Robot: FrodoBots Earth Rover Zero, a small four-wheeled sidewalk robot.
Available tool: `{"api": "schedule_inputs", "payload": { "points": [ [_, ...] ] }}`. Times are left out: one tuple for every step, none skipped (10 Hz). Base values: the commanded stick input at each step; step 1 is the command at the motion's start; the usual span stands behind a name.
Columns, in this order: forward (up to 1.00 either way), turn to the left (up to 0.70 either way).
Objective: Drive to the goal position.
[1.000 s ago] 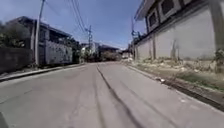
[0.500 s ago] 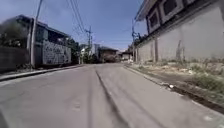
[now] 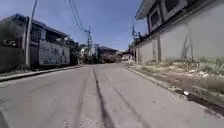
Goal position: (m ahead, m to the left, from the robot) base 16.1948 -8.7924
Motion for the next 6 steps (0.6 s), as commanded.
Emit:
{"api": "schedule_inputs", "payload": {
  "points": [
    [1.00,0.10],
    [1.00,0.07],
    [1.00,0.05],
    [1.00,0.03],
    [1.00,0.07],
    [1.00,0.12]
  ]
}}
